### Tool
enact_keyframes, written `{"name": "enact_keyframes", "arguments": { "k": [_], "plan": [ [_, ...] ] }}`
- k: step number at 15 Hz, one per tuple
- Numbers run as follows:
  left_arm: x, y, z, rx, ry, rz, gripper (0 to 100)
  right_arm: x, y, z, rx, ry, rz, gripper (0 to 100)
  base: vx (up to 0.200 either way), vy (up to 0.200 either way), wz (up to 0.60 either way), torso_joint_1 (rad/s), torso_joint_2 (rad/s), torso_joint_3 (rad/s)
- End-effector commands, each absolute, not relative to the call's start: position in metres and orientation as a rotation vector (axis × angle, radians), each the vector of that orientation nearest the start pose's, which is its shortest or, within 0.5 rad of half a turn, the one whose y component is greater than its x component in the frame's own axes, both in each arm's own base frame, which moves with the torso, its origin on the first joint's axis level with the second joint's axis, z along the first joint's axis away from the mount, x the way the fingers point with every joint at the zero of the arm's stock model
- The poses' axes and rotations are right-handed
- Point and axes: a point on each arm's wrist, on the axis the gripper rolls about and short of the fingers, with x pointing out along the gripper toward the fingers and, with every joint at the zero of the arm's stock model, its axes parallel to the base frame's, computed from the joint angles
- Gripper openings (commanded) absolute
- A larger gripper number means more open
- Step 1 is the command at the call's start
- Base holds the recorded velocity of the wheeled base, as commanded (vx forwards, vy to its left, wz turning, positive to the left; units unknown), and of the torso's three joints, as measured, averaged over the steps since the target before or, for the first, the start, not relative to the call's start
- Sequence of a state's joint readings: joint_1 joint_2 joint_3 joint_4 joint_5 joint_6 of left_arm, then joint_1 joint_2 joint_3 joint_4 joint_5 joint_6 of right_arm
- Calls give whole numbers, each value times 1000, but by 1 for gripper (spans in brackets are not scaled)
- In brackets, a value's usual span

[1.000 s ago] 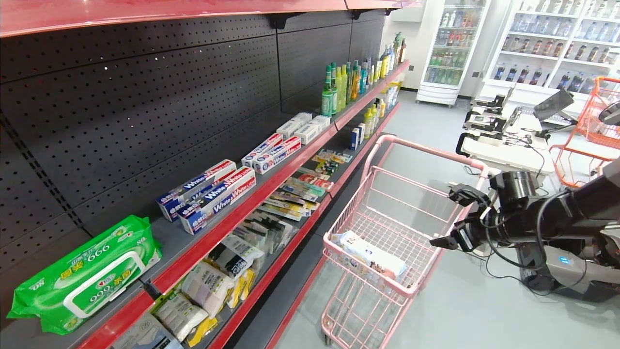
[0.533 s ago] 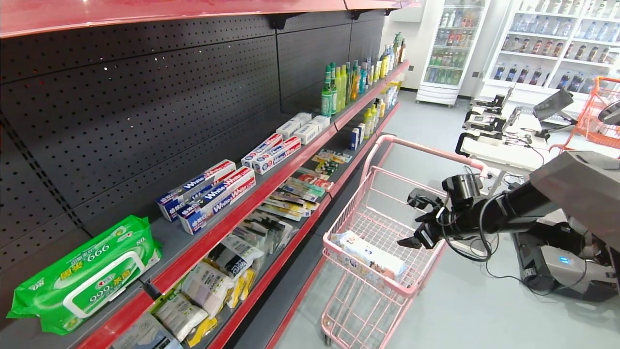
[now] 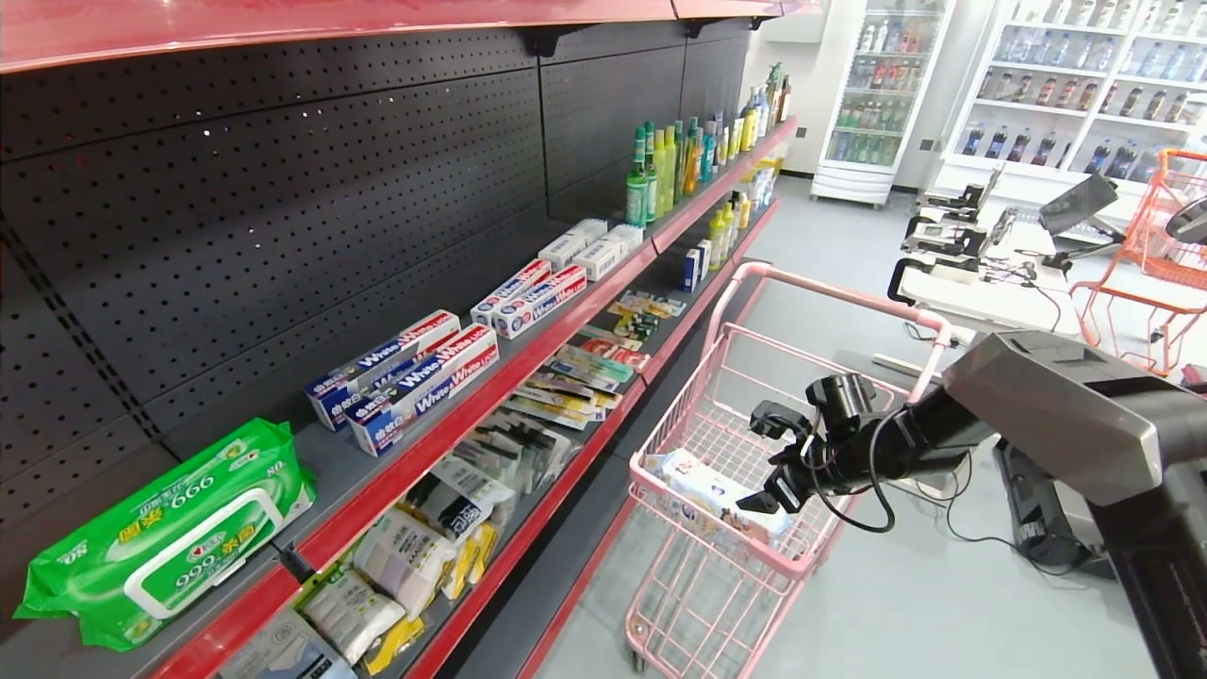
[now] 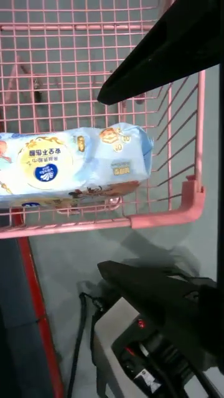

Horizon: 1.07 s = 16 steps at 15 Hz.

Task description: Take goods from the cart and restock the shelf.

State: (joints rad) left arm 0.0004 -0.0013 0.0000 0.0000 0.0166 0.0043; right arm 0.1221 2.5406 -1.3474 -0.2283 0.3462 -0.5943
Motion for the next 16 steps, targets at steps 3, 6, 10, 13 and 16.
{"name": "enact_keyframes", "arguments": {
  "k": [3, 6, 10, 13, 16],
  "plan": [
    [-23, 0, 75, 5, 0, 18, 100, 440, 63, -56, -428, 809, 702, 100, 0, 0, 0, 0, 0, 0],
    [-23, 0, 75, 5, 0, 18, 100, 441, 63, -54, -432, 802, 701, 100, 0, 0, 0, -25, 59, 35],
    [-23, 0, 75, 5, 0, 17, 100, 439, 67, -56, -445, 804, 717, 100, 0, 0, 0, -84, 188, 99],
    [-23, 0, 75, 5, 0, 17, 100, 439, 63, -56, -446, 805, 713, 100, 0, 0, 0, -102, 207, 116],
    [-23, 0, 75, 5, 0, 18, 100, 440, 56, -56, -456, 799, 714, 100, 0, 0, 0, -123, 255, 137]
  ]
}}
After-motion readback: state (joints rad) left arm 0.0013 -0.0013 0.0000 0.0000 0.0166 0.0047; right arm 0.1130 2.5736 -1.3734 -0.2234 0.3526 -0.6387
